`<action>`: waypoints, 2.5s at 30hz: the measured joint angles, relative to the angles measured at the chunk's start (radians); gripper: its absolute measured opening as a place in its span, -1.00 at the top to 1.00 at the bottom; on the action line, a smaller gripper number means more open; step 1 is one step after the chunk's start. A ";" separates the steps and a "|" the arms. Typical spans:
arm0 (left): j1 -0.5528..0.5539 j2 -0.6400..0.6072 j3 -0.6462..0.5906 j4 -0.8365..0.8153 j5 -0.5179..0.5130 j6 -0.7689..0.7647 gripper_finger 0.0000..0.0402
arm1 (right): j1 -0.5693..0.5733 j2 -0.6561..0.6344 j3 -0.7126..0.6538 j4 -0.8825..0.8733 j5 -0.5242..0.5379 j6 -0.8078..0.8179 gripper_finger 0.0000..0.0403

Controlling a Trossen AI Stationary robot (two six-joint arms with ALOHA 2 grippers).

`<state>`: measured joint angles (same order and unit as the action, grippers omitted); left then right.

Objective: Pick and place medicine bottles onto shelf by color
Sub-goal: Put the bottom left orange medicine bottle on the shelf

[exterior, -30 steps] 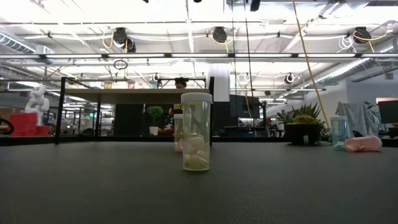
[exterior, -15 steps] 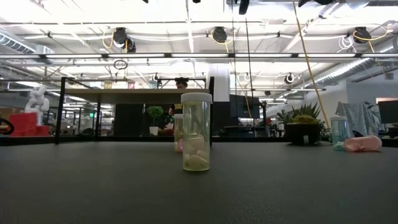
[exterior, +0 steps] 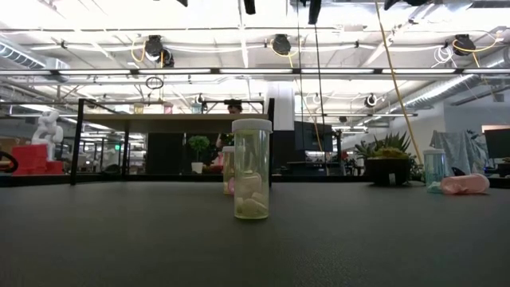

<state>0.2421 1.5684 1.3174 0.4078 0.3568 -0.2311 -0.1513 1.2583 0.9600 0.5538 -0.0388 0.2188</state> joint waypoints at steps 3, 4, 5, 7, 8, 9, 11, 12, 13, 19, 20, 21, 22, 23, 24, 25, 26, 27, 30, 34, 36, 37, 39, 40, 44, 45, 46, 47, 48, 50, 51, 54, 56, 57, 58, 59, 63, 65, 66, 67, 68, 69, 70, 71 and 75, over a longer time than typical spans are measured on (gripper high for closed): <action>0.009 0.000 0.000 -0.072 0.000 -0.018 -0.18 | 0.000 -0.001 0.000 -0.049 0.027 -0.032 0.52; 0.010 0.001 0.000 -0.084 0.000 -0.018 -0.27 | 0.000 -0.004 0.000 -0.075 0.045 -0.046 0.52; 0.012 0.000 0.000 -0.088 0.005 -0.018 -0.34 | 0.000 -0.007 0.000 -0.102 0.063 -0.063 0.51; 0.017 -0.015 0.000 -0.102 0.016 -0.013 -0.47 | 0.001 -0.012 0.000 -0.138 0.091 -0.096 0.51; 0.018 -0.020 0.000 -0.093 0.016 -0.007 -0.52 | 0.002 -0.016 0.000 -0.160 0.102 -0.108 0.52; 0.018 -0.027 0.001 -0.088 0.017 -0.003 -0.55 | 0.002 -0.021 0.000 -0.181 0.115 -0.120 0.52; 0.025 -0.050 0.001 -0.122 0.018 0.008 -0.57 | 0.002 -0.025 0.000 -0.212 0.120 -0.145 0.52; 0.027 -0.057 0.001 -0.132 0.018 0.030 -0.57 | 0.002 -0.025 0.000 -0.216 0.120 -0.151 0.52; 0.028 -0.062 0.001 -0.140 0.018 0.052 -0.55 | 0.002 -0.025 0.000 -0.222 0.120 -0.156 0.52; 0.029 -0.072 0.001 -0.213 0.017 0.072 -0.34 | 0.002 -0.025 0.000 -0.225 0.117 -0.185 0.52; 0.029 -0.072 0.001 -0.214 0.017 0.073 -0.31 | 0.002 -0.025 0.000 -0.225 0.117 -0.187 0.52; 0.029 -0.072 0.001 -0.216 0.017 0.080 -0.28 | 0.002 -0.025 0.000 -0.225 0.117 -0.191 0.52; 0.029 -0.072 0.001 -0.220 0.016 0.088 -0.25 | 0.002 -0.025 0.000 -0.225 0.117 -0.198 0.52; 0.029 -0.072 0.001 -0.222 0.016 0.093 -0.22 | 0.002 -0.025 0.000 -0.226 0.117 -0.205 0.52; 0.029 -0.072 0.001 -0.222 0.014 0.095 -0.19 | 0.002 -0.025 0.000 -0.228 0.116 -0.207 0.52; 0.029 -0.072 0.001 -0.223 0.012 0.096 -0.16 | 0.002 -0.025 0.000 -0.232 0.116 -0.208 0.52; 0.029 -0.072 0.001 -0.223 0.011 0.096 -0.13 | 0.002 -0.025 0.000 -0.232 0.113 -0.207 0.52; 0.029 -0.072 0.001 -0.223 0.011 0.098 -0.10 | 0.003 -0.025 0.000 -0.232 0.113 -0.207 0.52; 0.029 -0.072 0.001 -0.226 0.010 0.108 -0.02 | 0.003 -0.025 0.000 -0.233 0.113 -0.208 0.52; 0.024 -0.072 0.001 -0.240 -0.021 0.180 0.02 | -0.005 -0.025 0.000 -0.236 0.112 -0.206 0.52; 0.025 -0.072 0.001 -0.243 -0.025 0.185 0.02 | -0.006 -0.025 0.000 -0.237 0.113 -0.204 0.52; 0.029 -0.072 0.001 -0.247 -0.025 0.185 0.03 | -0.006 -0.025 0.000 -0.236 0.113 -0.205 0.52; 0.032 -0.072 0.001 -0.257 -0.026 0.185 0.03 | -0.006 -0.025 0.000 -0.234 0.113 -0.205 0.52; 0.033 -0.072 0.000 -0.260 -0.026 0.184 0.03 | -0.006 -0.025 0.000 -0.235 0.113 -0.205 0.52; 0.033 -0.071 0.000 -0.251 -0.026 0.185 0.03 | -0.006 -0.025 0.000 -0.240 0.113 -0.205 0.52; 0.033 -0.071 0.000 -0.250 -0.031 0.184 0.03 | -0.006 -0.025 0.000 -0.241 0.112 -0.205 0.52; 0.033 -0.071 0.000 -0.250 -0.037 0.185 0.03 | -0.006 -0.025 0.000 -0.243 0.113 -0.205 0.52; 0.033 -0.071 0.000 -0.250 -0.038 0.184 0.03 | -0.006 -0.025 0.000 -0.244 0.113 -0.205 0.52; 0.033 -0.071 0.000 -0.250 -0.040 0.184 0.03 | -0.006 -0.025 0.000 -0.244 0.113 -0.205 0.52; 0.033 -0.071 0.000 -0.250 -0.041 0.184 0.03 | -0.006 -0.025 0.000 -0.245 0.112 -0.206 0.52; 0.033 -0.071 0.000 -0.250 -0.041 0.184 0.03 | -0.006 -0.025 0.000 -0.246 0.112 -0.206 0.52; 0.033 -0.071 0.000 -0.255 -0.041 0.193 0.03 | -0.006 -0.025 0.000 -0.250 0.112 -0.207 0.52; 0.033 -0.071 0.000 -0.256 -0.041 0.196 0.04 | -0.007 -0.025 0.000 -0.248 0.112 -0.207 0.52; 0.033 -0.071 0.000 -0.256 -0.041 0.196 0.06 | -0.007 -0.025 0.000 -0.248 0.112 -0.207 0.52; 0.033 -0.071 0.000 -0.256 -0.041 0.196 0.08 | -0.008 -0.025 0.000 -0.248 0.112 -0.207 0.52; 0.033 -0.071 0.000 -0.256 -0.041 0.196 0.11 | -0.008 -0.025 0.000 -0.248 0.112 -0.207 0.52; 0.033 -0.071 0.000 -0.256 -0.041 0.196 0.24 | -0.008 -0.025 0.000 -0.247 0.112 -0.206 0.52; 0.033 -0.071 0.000 -0.256 -0.041 0.196 0.28 | -0.008 -0.025 0.000 -0.247 0.112 -0.205 0.52; 0.033 -0.071 0.000 -0.256 -0.041 0.197 0.30 | -0.008 -0.025 0.000 -0.247 0.112 -0.205 0.52; 0.033 -0.071 0.000 -0.255 -0.041 0.196 0.31 | -0.008 -0.025 0.000 -0.247 0.112 -0.205 0.52; 0.033 -0.071 0.000 -0.255 -0.042 0.196 0.32 | -0.008 -0.025 0.000 -0.247 0.112 -0.205 0.52; 0.033 -0.071 0.000 -0.255 -0.042 0.197 0.32 | -0.008 -0.025 0.000 -0.247 0.113 -0.205 0.51; 0.033 -0.071 0.000 -0.255 -0.044 0.197 0.33 | -0.008 -0.025 0.000 -0.247 0.117 -0.205 0.49; 0.034 -0.071 0.000 -0.255 -0.048 0.197 0.33 | -0.010 -0.025 0.000 -0.249 0.119 -0.205 0.46; 0.048 -0.070 0.000 -0.236 -0.076 0.197 0.33 | -0.032 -0.025 0.000 -0.269 0.122 -0.189 0.26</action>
<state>0.2906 1.4986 1.3170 0.1717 0.2807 -0.0337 -0.1832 1.2335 0.9600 0.2845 0.0829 0.0298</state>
